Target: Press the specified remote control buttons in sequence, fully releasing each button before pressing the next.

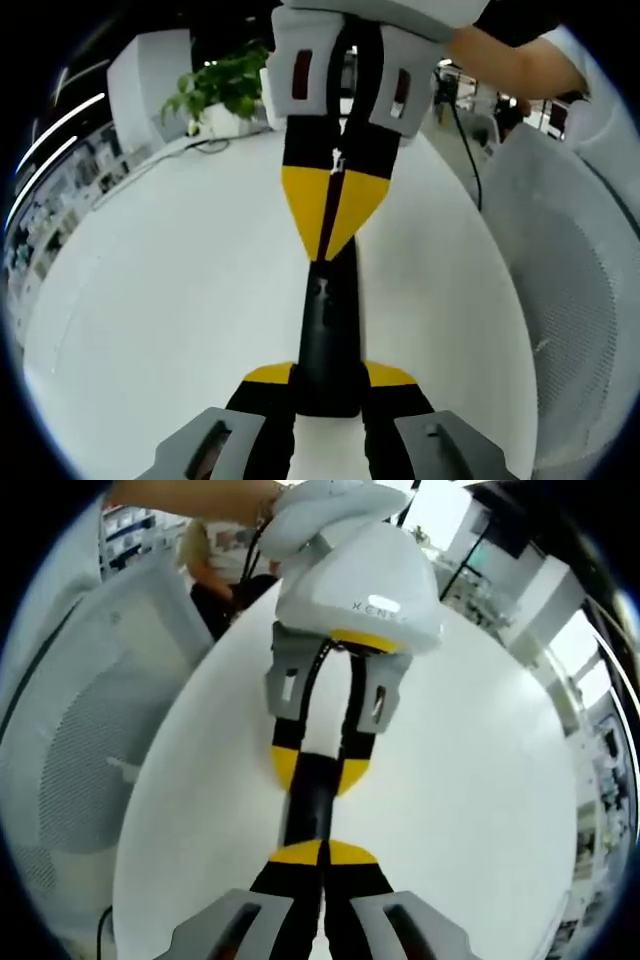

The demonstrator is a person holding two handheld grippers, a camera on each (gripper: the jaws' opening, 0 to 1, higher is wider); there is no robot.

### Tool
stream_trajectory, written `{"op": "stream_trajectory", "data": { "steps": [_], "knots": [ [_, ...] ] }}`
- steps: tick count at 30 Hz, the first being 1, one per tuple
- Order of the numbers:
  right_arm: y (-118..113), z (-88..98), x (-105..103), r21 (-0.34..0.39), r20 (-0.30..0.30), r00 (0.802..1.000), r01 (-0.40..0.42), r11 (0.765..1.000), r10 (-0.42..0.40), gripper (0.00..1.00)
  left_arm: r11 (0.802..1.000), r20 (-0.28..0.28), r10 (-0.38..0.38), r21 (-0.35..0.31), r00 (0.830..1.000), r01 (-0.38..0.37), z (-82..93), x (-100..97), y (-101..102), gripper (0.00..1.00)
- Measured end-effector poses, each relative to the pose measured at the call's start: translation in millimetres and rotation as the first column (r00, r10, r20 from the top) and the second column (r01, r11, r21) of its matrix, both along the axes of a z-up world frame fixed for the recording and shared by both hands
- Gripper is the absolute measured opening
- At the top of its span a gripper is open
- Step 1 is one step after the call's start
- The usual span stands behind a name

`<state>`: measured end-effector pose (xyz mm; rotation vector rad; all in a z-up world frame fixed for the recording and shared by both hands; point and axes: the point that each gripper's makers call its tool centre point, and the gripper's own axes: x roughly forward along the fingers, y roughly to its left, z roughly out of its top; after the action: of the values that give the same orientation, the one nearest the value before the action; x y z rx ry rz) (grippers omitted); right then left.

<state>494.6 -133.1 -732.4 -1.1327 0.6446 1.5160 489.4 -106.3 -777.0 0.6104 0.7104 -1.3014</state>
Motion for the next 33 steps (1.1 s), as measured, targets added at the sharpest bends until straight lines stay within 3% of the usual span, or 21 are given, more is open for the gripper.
{"op": "stream_trajectory", "data": {
  "steps": [33],
  "knots": [
    [4, -23.0, -6, -0.022, -0.041, 0.999, -0.019, 1.000, 0.018, 0.00, 1.000, 0.001, -0.004, -0.008, 1.000, 0.004, -0.2, -0.2, 1, 0.24]
  ]
}}
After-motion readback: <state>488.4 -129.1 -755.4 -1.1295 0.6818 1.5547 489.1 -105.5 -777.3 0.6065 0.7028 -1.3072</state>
